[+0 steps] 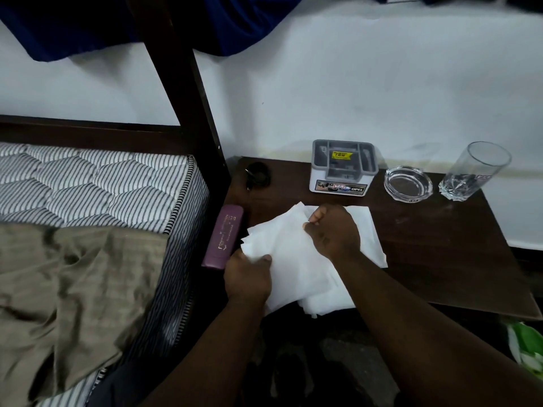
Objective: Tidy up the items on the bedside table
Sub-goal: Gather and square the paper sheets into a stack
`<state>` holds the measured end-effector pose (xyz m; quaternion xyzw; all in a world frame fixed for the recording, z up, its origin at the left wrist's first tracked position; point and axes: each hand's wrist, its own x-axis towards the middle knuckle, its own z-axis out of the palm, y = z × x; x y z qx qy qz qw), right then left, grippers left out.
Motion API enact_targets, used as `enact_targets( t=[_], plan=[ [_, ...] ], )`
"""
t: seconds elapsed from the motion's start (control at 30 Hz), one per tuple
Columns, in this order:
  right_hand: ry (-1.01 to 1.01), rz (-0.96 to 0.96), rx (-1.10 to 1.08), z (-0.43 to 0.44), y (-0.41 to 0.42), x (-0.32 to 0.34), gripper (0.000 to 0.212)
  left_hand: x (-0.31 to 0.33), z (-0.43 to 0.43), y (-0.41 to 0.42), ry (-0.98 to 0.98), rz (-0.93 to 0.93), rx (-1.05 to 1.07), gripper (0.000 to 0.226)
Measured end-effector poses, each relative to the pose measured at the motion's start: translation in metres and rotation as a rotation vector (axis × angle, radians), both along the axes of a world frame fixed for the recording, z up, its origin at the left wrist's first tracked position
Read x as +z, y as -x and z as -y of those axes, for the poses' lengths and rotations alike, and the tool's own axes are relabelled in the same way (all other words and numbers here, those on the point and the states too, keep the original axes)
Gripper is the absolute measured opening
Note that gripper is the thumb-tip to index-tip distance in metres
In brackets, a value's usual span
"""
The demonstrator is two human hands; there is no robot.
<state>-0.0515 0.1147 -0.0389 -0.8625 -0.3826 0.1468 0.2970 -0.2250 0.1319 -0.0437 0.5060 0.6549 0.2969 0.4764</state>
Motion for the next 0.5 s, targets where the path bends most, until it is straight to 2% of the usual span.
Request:
enact_targets(
  t=[0.17,0.3,0.5],
  plan=[
    [-0.083,-0.034,0.000,-0.001,0.001,-0.003,0.009,0.001,0.001,-0.001,0.006,-0.013,-0.001,0.030],
    [-0.051,0.001,0.012,0.000,-0.002,-0.009,0.029,0.002,0.002,-0.001,0.013,0.010,0.017,0.029],
    [-0.029,0.011,0.030,-0.003,-0.004,-0.009,0.011,0.001,0.002,-0.002,0.013,0.073,0.018,0.028]
  ],
)
